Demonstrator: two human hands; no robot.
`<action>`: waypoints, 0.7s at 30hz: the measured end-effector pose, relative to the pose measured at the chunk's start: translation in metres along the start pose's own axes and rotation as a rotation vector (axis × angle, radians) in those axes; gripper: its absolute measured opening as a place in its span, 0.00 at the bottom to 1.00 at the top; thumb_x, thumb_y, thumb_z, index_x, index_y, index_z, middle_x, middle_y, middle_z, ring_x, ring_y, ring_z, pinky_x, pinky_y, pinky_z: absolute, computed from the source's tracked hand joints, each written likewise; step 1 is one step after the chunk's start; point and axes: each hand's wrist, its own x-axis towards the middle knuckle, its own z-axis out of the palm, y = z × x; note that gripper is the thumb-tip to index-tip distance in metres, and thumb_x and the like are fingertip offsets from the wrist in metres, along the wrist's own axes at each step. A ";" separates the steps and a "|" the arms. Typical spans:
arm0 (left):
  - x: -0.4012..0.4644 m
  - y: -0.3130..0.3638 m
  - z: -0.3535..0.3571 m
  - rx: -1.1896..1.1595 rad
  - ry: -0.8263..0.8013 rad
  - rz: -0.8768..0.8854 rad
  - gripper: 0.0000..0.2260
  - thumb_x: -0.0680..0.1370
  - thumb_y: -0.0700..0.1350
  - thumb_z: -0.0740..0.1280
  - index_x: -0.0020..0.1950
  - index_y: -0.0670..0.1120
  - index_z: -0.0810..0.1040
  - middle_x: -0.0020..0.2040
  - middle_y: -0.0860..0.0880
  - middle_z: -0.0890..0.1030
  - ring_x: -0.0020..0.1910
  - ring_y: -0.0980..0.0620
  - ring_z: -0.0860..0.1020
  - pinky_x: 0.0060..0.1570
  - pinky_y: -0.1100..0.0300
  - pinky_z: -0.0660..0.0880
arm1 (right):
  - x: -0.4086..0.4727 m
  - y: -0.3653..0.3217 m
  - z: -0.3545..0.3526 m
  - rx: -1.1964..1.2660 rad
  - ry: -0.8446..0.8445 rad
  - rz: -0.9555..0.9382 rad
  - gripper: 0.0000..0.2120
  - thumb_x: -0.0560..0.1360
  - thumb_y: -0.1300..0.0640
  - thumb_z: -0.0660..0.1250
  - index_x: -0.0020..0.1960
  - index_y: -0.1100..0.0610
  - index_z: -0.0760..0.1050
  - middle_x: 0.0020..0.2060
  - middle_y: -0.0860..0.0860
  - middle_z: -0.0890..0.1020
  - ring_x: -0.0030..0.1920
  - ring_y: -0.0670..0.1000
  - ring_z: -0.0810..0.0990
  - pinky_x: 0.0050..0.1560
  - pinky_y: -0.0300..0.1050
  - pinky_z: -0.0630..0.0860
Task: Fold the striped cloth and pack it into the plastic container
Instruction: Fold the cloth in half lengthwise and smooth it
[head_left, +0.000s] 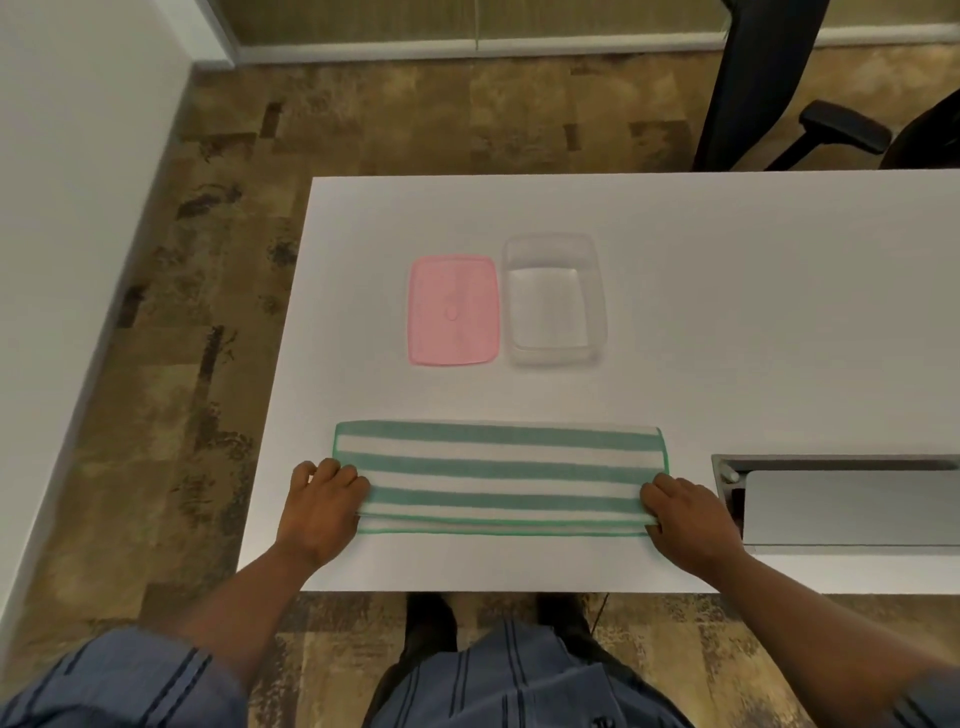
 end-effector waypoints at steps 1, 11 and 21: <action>0.001 -0.001 0.001 0.002 -0.015 0.009 0.12 0.62 0.38 0.76 0.40 0.47 0.79 0.39 0.48 0.79 0.41 0.43 0.77 0.49 0.46 0.69 | -0.001 0.001 0.003 -0.009 -0.004 -0.020 0.15 0.60 0.63 0.76 0.40 0.54 0.71 0.35 0.52 0.75 0.29 0.57 0.74 0.28 0.45 0.63; 0.003 -0.005 0.015 -0.058 -0.027 0.123 0.14 0.63 0.35 0.76 0.44 0.46 0.80 0.39 0.47 0.79 0.33 0.45 0.76 0.33 0.54 0.72 | -0.001 0.001 0.019 -0.007 0.067 -0.044 0.14 0.64 0.66 0.74 0.43 0.56 0.72 0.38 0.55 0.76 0.32 0.57 0.73 0.27 0.45 0.63; -0.009 -0.009 0.031 -0.144 -0.057 0.200 0.17 0.65 0.33 0.75 0.49 0.48 0.78 0.43 0.49 0.78 0.36 0.47 0.74 0.30 0.55 0.72 | -0.005 0.005 0.032 -0.066 0.105 -0.054 0.09 0.66 0.63 0.68 0.44 0.54 0.72 0.40 0.54 0.75 0.36 0.57 0.72 0.33 0.48 0.64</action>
